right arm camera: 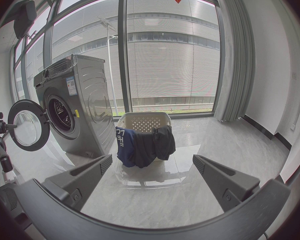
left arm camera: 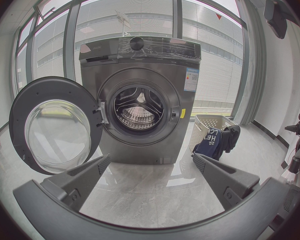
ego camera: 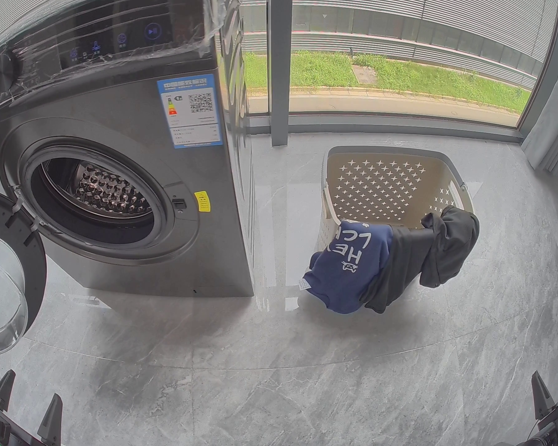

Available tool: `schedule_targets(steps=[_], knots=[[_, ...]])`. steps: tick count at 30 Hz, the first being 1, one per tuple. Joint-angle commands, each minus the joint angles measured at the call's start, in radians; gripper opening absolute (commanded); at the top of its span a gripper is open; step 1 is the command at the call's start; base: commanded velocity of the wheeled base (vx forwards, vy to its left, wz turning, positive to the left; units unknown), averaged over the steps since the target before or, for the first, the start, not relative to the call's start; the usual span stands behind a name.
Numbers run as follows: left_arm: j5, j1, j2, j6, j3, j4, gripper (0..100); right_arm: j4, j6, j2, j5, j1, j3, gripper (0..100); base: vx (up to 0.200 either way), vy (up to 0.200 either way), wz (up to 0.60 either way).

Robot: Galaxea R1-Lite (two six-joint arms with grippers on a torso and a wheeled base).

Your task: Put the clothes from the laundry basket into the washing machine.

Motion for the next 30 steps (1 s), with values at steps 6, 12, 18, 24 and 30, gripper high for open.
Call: schedule_targets(steps=[6,12,18,24,30], knots=[[0.001,0.0,-0.016,0.0,0.018,-0.001,100,0.0,0.0,-0.015,0.0,0.0,0.016,100,0.0,0.0,0.0],[0.0,0.0,-0.016,0.0,0.016,-0.001,100,0.0,0.0,-0.015,0.0,0.0,0.016,100,0.067,0.0,0.0],[0.0,0.0,-0.016,0.0,0.018,-0.001,100,0.0,0.0,-0.015,0.0,0.0,0.016,100,0.2,0.0,0.0],[0.0,0.0,-0.016,0.001,0.016,-0.001,100,0.0,0.0,-0.015,0.0,0.0,0.016,100,0.033,0.0,0.0],[0.001,0.0,-0.016,0.003,0.016,-0.001,100,0.0,0.0,-0.015,0.0,0.0,0.016,100,0.0,-0.067,0.0]])
